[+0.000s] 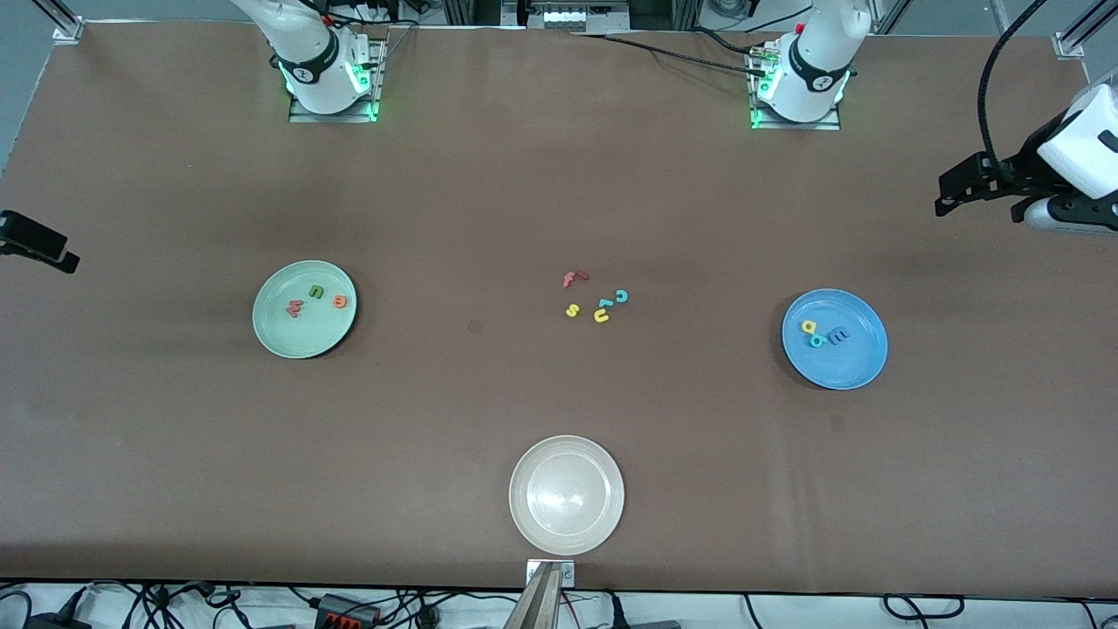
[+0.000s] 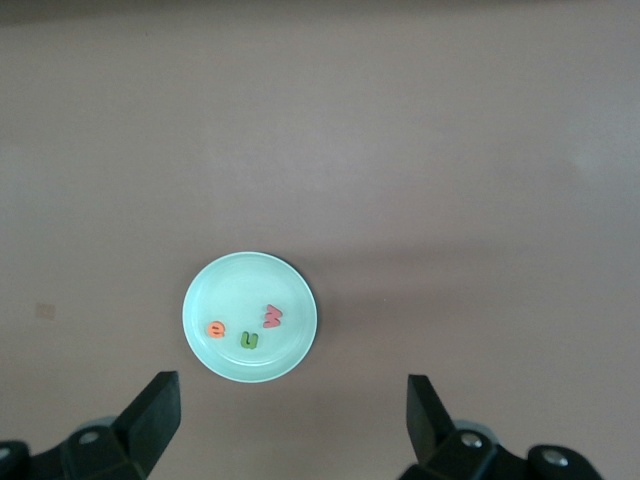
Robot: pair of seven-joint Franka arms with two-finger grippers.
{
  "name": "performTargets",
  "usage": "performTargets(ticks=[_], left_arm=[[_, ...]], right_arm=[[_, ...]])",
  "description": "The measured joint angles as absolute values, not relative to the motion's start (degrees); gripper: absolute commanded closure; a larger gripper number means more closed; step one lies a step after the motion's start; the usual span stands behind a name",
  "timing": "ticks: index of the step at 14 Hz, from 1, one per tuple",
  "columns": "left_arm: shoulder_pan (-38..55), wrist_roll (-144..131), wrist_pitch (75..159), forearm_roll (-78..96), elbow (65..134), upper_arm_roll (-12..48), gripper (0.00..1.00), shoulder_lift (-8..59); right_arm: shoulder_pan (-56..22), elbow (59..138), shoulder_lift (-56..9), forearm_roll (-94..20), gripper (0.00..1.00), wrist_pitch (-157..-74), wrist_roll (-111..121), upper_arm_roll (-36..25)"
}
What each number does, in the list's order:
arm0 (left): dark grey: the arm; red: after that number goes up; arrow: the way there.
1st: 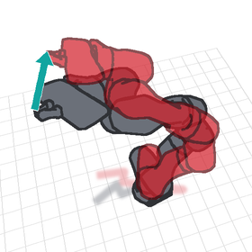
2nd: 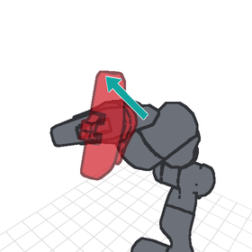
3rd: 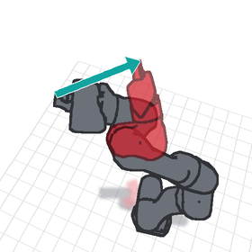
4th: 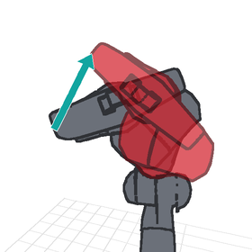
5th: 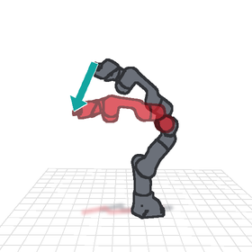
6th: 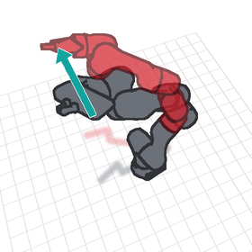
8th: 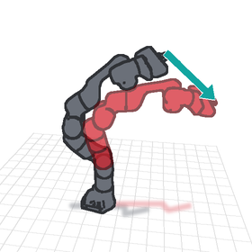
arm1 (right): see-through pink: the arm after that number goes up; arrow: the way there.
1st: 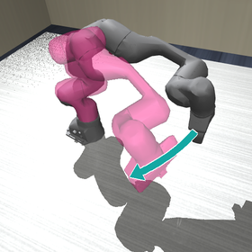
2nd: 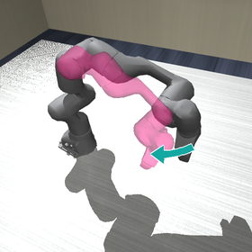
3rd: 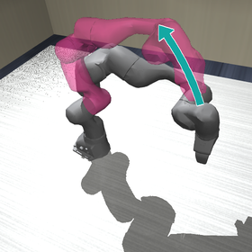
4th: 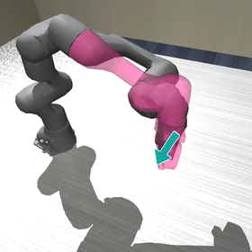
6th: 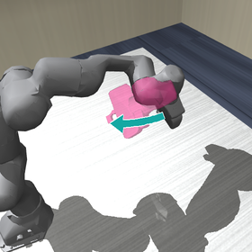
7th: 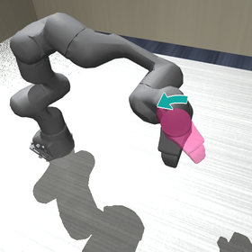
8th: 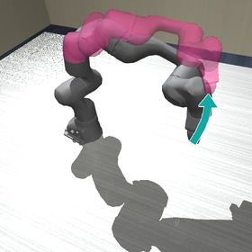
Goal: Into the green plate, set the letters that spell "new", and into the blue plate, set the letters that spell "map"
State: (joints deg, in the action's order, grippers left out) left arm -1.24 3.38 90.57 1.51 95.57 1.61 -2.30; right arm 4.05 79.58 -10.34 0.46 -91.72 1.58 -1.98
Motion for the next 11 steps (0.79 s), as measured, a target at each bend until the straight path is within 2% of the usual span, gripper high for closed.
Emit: performTargets(ticks=[5,11], left_arm=[[-1.2,3.4,90.6,1.5,95.5,1.6,0.00,-2.3],[-1.6,3.5,90.6,1.5,95.5,1.3,0.00,-2.3]], right_arm=[[4.3,87.2,-6.0,0.8,0.00,-93.6,1.6,-1.9],[4.4,89.1,-4.5,0.8,0.00,-94.0,1.6,-1.9]])
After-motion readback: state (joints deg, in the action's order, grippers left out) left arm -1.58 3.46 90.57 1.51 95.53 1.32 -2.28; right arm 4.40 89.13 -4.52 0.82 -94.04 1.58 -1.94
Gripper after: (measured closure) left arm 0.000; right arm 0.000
